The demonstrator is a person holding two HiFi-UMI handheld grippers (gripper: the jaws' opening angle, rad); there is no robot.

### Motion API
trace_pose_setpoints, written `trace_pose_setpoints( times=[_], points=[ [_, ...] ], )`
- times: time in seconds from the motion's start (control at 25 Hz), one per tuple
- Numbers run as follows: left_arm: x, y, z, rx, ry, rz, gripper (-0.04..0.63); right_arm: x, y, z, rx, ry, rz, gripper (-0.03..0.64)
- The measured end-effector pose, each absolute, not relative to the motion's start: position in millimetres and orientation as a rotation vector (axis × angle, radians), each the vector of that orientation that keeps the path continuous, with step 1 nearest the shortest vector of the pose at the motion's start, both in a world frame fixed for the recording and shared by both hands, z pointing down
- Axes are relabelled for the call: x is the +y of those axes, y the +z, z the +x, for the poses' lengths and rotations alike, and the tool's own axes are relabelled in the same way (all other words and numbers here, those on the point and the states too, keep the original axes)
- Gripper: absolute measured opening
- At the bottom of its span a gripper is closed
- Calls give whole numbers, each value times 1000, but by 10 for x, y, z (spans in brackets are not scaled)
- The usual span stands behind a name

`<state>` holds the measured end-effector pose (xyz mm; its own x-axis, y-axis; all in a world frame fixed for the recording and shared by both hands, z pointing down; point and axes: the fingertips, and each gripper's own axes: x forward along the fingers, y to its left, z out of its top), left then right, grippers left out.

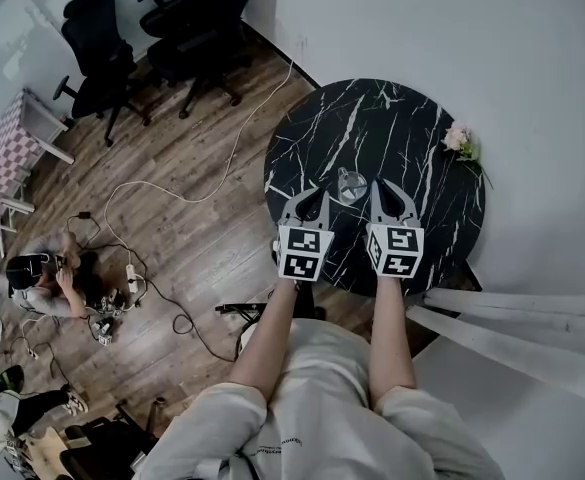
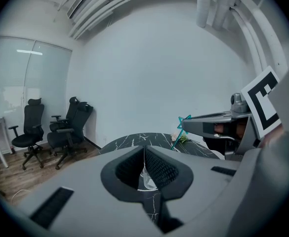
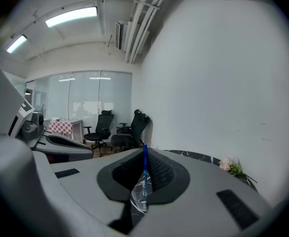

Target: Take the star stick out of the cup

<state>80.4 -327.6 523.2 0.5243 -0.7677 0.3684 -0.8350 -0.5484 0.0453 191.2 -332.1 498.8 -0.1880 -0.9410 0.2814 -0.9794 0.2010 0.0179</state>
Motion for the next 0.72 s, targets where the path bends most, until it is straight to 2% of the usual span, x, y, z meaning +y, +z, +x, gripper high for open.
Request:
trace_pose_setpoints(
  times=[0.72],
  points=[
    [-3128, 5086, 826, -1341, 438, 2591, 25, -3133, 4769, 2009, -2253, 211, 1893, 43]
  ],
)
